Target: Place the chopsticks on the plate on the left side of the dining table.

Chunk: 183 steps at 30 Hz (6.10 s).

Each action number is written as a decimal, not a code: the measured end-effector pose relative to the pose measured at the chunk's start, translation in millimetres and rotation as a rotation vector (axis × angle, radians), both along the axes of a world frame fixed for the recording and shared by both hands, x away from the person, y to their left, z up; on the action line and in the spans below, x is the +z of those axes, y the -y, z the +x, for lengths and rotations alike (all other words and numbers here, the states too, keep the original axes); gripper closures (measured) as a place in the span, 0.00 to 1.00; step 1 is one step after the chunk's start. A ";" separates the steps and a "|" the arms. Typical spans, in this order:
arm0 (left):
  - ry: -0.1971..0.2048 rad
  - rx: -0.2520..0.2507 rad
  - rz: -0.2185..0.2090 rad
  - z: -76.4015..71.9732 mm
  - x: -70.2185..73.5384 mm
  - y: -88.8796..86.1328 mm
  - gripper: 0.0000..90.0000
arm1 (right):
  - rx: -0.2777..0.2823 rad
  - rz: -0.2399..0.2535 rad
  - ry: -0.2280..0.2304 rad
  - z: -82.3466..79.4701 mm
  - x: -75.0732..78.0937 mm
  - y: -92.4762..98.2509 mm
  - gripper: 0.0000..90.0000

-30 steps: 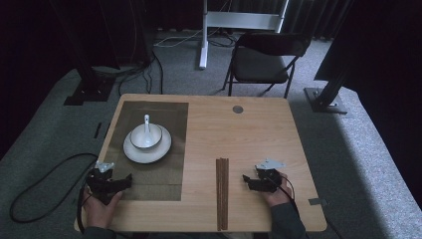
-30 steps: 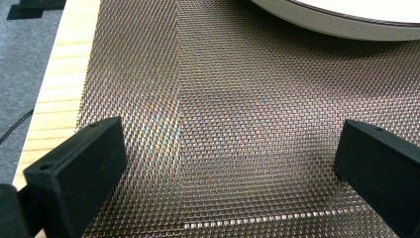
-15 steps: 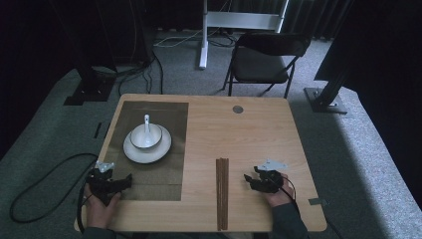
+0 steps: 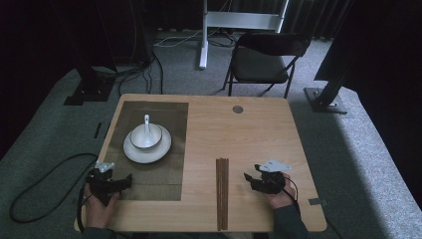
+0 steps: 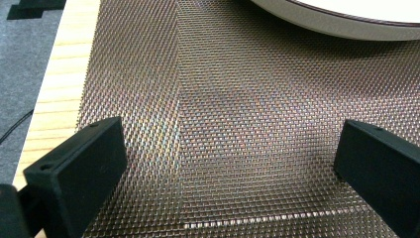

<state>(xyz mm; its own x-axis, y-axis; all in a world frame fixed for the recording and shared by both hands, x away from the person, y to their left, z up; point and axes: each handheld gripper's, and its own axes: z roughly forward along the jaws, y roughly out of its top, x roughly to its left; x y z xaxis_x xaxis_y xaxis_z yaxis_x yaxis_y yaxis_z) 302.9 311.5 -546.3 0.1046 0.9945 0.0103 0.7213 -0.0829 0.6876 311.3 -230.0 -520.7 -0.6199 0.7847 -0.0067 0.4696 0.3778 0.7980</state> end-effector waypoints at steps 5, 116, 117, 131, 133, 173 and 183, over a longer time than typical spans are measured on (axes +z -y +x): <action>0.000 0.000 0.000 0.0 0.0 0.0 0.00 | 0.003 0.003 0.012 -3.7 3.8 -1.6 0.45; 0.000 0.000 0.000 0.0 0.0 0.0 0.00 | 0.303 -0.105 -0.049 -32.9 -13.5 -69.6 0.54; 0.000 0.000 0.000 0.0 0.0 0.0 0.00 | 0.304 -0.107 -0.051 -32.5 -13.9 -69.4 0.54; 0.000 0.000 0.000 0.0 0.0 0.0 0.00 | 0.289 -0.118 -0.068 -29.0 -17.2 -66.2 0.55; 0.000 0.000 0.000 0.0 0.0 0.0 0.00 | 0.288 -0.117 -0.068 -28.5 -17.5 -66.1 0.55; 0.000 0.000 0.000 0.0 0.0 0.0 0.00 | -0.035 -0.120 -0.141 -6.2 -15.4 -42.9 0.93; 0.000 0.000 0.000 0.0 0.0 0.0 0.00 | -0.056 -0.121 -0.123 -6.1 -16.5 -40.6 0.94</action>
